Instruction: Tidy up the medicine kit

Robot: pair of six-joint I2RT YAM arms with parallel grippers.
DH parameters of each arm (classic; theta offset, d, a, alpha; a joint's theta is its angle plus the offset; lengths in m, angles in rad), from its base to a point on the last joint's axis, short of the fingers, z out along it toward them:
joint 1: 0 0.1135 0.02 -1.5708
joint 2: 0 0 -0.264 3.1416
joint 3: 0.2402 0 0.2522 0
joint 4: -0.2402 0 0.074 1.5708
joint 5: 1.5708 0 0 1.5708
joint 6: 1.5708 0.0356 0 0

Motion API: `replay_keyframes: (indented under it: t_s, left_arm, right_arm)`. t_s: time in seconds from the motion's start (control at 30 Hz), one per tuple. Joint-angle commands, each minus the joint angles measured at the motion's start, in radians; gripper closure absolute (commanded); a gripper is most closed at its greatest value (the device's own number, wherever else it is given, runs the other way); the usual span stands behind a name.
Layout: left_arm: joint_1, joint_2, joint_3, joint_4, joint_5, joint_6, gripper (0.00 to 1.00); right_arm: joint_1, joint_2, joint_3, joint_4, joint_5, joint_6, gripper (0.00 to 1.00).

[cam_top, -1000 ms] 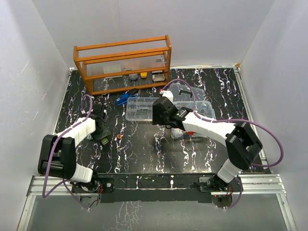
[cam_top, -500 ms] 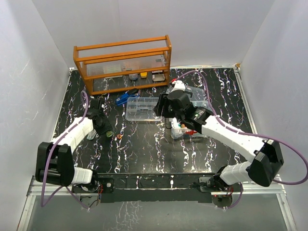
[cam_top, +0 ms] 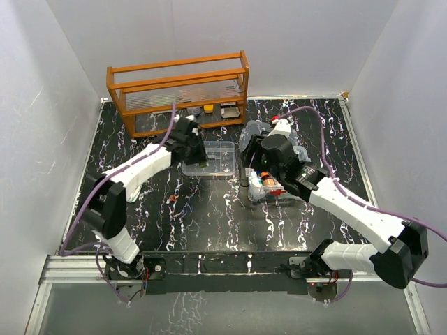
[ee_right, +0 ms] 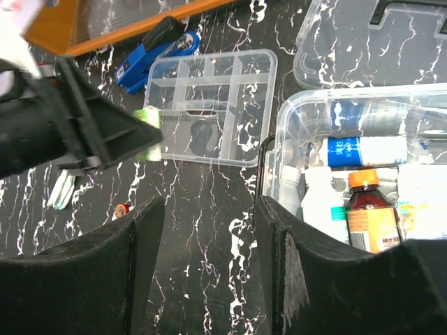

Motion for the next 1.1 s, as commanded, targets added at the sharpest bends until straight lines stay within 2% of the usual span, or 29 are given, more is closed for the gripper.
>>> replay_keyframes:
  t_s: [0.0,0.4,0.6,0.83,1.07]
  left_arm:
    - [-0.057,0.102,0.135,-0.014,-0.044,0.053,0.68]
    - [-0.157,0.345,0.372,-0.069,-0.047,0.149,0.67]
    - [-0.177,0.429,0.461,-0.13,-0.083,0.136,0.67]
    - [-0.178,0.424,0.467,-0.172,-0.152,0.129,0.67]
    - [-0.178,0.466,0.497,-0.17,-0.082,0.125,0.65]
  right_arm:
    - [-0.008,-0.07,-0.004,0.018,0.071,0.015,0.47]
    - [-0.012,-0.095,-0.021,-0.011,0.098,0.029,0.47]
    - [-0.013,-0.094,-0.022,-0.017,0.097,0.029,0.47]
    - [-0.014,-0.098,-0.022,-0.019,0.1,0.029,0.46]
    - [-0.014,-0.09,-0.023,-0.019,0.095,0.032,0.46]
